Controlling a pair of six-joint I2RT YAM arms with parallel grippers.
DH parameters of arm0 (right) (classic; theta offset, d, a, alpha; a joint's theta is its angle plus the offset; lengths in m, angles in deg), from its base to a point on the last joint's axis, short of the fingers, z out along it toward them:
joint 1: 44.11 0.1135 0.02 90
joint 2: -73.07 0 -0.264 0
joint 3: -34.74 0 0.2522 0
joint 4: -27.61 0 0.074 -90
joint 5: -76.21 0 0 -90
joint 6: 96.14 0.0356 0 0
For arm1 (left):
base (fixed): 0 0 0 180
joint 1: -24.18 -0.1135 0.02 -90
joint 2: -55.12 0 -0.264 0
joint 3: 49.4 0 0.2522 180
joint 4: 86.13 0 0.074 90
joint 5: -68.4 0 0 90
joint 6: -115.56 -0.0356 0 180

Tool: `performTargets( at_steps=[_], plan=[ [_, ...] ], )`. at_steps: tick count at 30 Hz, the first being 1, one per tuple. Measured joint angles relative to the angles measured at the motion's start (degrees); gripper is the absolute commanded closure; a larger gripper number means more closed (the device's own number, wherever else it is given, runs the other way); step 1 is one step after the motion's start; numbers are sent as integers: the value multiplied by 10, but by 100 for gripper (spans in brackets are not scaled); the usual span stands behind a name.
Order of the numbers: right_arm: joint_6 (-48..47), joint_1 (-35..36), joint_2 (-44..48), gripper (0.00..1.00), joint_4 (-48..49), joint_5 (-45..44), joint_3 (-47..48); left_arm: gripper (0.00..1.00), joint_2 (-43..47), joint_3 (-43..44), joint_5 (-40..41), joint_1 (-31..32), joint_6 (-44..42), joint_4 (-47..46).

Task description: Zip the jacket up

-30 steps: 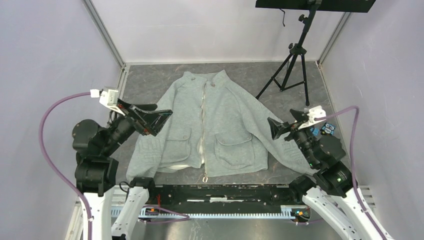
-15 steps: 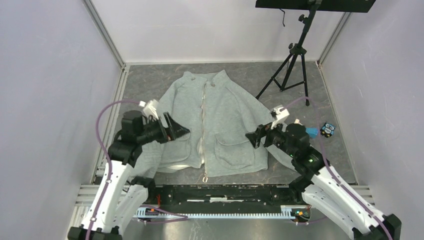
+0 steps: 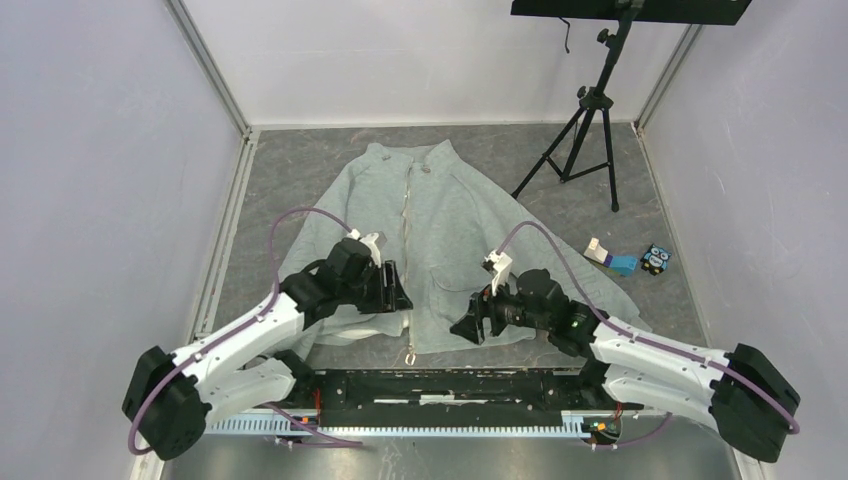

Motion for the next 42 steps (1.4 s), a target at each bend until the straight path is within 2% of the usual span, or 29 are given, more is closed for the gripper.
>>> performTargets(
  at_steps=[5, 16, 21, 27, 32, 42],
  plan=[
    [13, 32, -21, 22, 25, -22, 0, 54, -38, -10, 26, 3, 12, -56],
    [22, 58, -49, 23, 52, -40, 0, 59, -119, -40, 31, 4, 28, -144],
    [22, 69, -67, 24, 61, -40, 0, 59, -124, -58, 30, 6, 36, -161],
    [23, 83, -89, 29, 74, -42, 1, 66, -131, -79, 9, 10, 50, -204],
    [23, 103, -111, 38, 86, -48, 7, 81, -137, -85, -15, 12, 63, -238],
    [22, 145, -169, 40, 127, -89, 15, 91, -110, -87, -43, 13, 71, -267]
  ],
)
